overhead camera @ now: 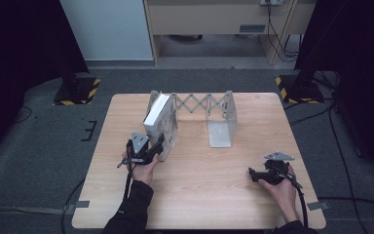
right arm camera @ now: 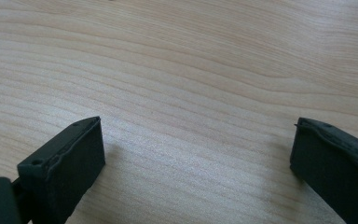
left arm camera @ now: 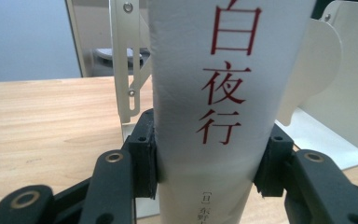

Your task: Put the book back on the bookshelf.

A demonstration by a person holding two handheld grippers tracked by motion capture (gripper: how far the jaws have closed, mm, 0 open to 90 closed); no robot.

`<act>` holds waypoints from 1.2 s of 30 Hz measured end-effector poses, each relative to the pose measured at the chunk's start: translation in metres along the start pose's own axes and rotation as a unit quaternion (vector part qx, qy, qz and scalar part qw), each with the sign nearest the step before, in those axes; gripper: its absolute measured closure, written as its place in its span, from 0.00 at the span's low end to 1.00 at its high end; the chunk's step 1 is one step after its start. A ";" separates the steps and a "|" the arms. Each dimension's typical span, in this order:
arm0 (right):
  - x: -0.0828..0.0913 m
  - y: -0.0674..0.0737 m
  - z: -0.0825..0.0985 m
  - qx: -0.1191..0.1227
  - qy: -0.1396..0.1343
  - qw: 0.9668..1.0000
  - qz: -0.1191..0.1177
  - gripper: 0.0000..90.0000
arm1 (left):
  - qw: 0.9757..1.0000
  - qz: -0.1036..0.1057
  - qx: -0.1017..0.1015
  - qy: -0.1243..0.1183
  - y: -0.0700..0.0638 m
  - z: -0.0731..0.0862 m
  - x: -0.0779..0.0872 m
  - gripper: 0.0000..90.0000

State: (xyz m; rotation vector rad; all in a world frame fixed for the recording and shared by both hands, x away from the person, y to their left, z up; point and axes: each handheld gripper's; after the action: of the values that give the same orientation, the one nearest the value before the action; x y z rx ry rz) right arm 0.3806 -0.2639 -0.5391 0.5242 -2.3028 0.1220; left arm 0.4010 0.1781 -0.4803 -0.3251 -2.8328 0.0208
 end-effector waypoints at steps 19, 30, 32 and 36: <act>0.000 0.000 0.000 0.000 0.000 1.000 0.000 0.04 | 0.999 0.046 0.013 0.007 0.009 0.004 0.000 0.51; 0.000 0.000 0.000 0.001 0.000 1.000 0.000 0.04 | 0.997 0.073 0.028 0.017 0.012 0.005 0.006 0.53; 0.000 0.000 0.000 0.000 0.000 1.000 0.000 0.04 | 0.997 0.074 0.028 0.017 0.010 0.005 0.005 0.53; 0.000 0.000 0.000 0.000 0.000 1.000 0.000 0.04 | 0.996 0.076 0.027 0.026 0.006 0.002 0.003 0.53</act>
State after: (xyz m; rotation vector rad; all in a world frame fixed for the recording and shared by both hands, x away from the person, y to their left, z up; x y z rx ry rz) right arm 0.3806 -0.2639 -0.5392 0.5242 -2.3027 0.1227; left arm 0.3993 0.1845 -0.4821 -0.5203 -2.7453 0.1181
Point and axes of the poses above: each handheld gripper's, and its own axes: x roughly backward along the jaws, z roughly out of its underside, y roughly to its left, and after that the axes turned 5 degrees about -z, right-handed
